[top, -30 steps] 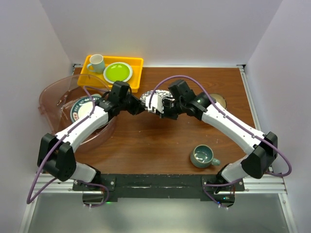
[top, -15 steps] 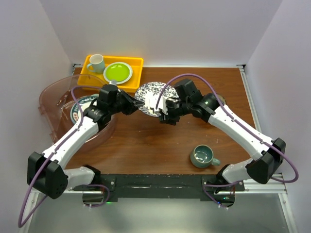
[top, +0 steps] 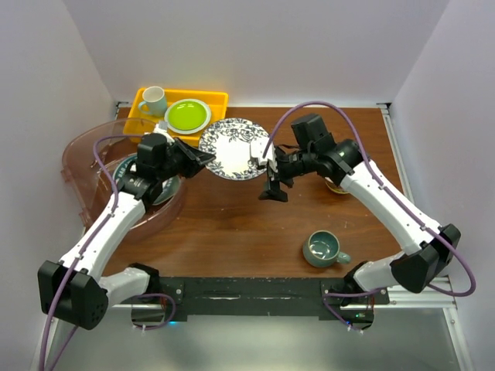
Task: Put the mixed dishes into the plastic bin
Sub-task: Pick up the plate at the center of the board, then place the plate in the plastic bin, then pick up the bowl from the center of the board.
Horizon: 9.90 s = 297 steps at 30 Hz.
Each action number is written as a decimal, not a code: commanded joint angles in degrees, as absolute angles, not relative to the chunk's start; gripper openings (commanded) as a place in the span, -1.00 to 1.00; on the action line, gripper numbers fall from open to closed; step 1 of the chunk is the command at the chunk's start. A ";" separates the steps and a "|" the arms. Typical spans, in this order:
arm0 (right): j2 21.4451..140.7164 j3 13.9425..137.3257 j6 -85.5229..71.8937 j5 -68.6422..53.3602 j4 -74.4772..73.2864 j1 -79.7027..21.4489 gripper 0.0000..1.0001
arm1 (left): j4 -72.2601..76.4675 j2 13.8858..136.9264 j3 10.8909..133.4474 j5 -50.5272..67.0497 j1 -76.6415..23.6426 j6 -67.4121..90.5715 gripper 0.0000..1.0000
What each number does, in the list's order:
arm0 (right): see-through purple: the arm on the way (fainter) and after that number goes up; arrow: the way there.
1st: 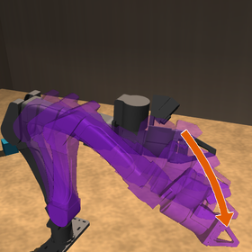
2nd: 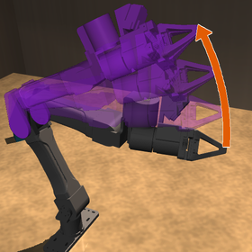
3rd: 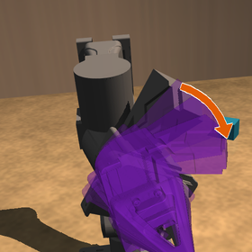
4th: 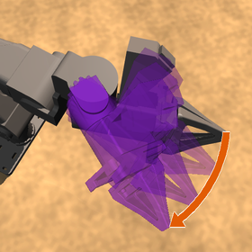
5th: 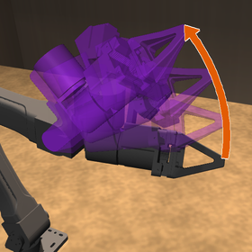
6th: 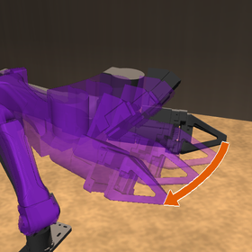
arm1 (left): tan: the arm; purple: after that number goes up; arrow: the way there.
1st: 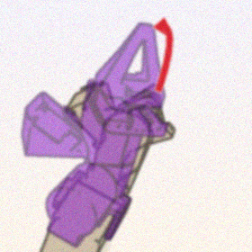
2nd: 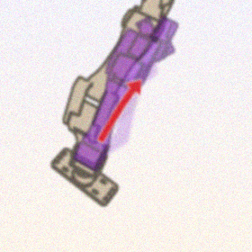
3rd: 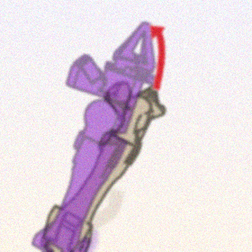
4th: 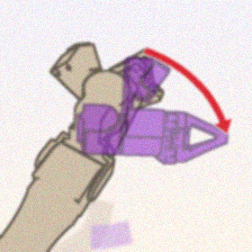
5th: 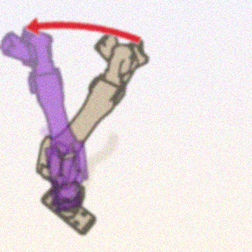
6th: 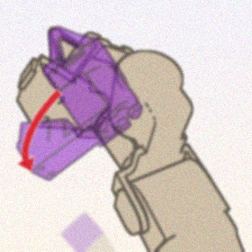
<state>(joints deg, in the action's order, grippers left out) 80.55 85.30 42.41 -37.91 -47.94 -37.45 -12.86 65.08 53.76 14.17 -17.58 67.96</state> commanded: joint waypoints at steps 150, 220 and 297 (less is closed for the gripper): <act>79.45 73.30 41.39 -53.61 -46.14 -19.16 0.83 | 0.09 55.63 44.73 18.90 27.68 65.47 -1.00; 78.05 70.49 41.57 -53.44 -45.09 -18.54 0.84 | -15.64 57.30 36.65 10.46 27.77 63.99 -0.03; 80.95 89.03 49.57 -44.56 -64.16 -17.23 0.85 | -41.67 67.06 71.81 23.55 21.62 52.12 0.99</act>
<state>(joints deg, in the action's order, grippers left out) 80.36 85.49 47.40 -46.35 -60.66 -17.61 -46.74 67.18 69.67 18.31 22.11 55.66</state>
